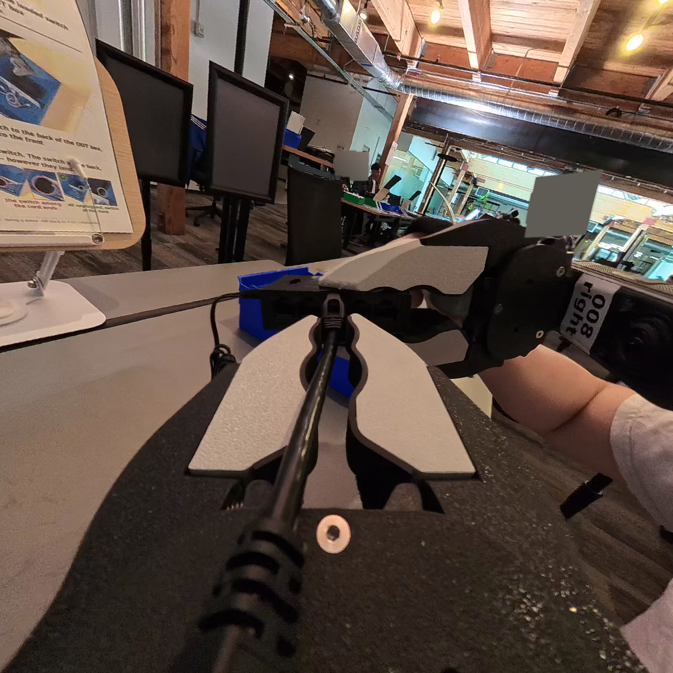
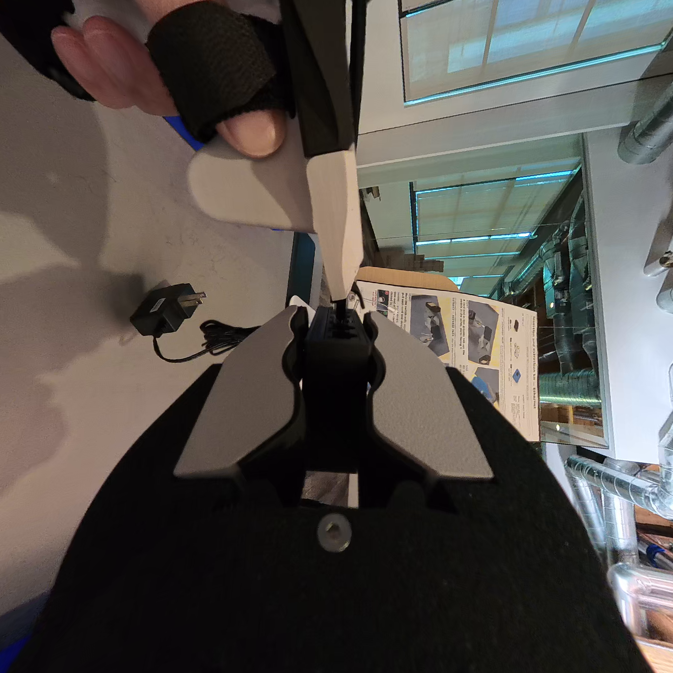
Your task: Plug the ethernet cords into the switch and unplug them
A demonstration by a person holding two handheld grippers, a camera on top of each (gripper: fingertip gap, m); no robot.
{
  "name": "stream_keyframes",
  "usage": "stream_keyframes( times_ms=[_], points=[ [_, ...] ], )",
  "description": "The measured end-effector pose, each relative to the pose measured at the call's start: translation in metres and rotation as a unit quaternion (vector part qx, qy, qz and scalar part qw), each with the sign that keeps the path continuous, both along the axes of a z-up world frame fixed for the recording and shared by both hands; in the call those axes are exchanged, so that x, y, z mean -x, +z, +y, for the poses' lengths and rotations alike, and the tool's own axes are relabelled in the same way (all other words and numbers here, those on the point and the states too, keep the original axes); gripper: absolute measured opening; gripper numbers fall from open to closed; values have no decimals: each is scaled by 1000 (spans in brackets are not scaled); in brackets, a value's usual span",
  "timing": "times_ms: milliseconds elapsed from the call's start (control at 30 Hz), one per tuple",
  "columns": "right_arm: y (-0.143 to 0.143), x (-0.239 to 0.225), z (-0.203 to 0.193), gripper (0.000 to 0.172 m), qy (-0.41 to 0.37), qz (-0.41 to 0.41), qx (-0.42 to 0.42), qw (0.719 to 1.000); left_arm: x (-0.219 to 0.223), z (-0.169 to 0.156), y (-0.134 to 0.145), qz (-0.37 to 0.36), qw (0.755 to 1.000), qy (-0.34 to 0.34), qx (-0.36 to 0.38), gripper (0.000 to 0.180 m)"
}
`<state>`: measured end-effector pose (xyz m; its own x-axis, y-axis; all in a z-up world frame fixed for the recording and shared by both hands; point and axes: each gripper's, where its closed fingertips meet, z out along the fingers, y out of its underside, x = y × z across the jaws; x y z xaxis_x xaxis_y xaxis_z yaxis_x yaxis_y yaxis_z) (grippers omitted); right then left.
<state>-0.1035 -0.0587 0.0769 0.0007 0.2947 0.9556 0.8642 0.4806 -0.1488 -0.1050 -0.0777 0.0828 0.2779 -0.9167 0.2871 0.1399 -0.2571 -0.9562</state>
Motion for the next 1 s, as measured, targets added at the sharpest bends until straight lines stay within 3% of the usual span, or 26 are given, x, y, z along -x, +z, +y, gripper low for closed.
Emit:
stream_keyframes(
  times_ms=[200, 600, 700, 833, 1000],
  points=[
    [2, 1, -2, 29, 8, 2, -5, 1000, 0, -1, 2, -12, 1000, -11, 10, 11],
    [2, -14, 5, 29, -24, 37, -6, 999, 29, 13, 7, 1, 998, 59, -30, 11],
    [-22, -14, 4, 29, -19, 87, 78, 993, 45, 19, 3, 4, 998, 63, -17, 11],
    [-68, -8, 3, 30, -18, 208, 206, 956, 61, 27, -9, 19, 997, 80, -10, 11],
    [-108, -9, 5, 29, -61, 306, 268, 911, 56, 25, -33, 59, 996, 65, 5, 11]
  ],
)
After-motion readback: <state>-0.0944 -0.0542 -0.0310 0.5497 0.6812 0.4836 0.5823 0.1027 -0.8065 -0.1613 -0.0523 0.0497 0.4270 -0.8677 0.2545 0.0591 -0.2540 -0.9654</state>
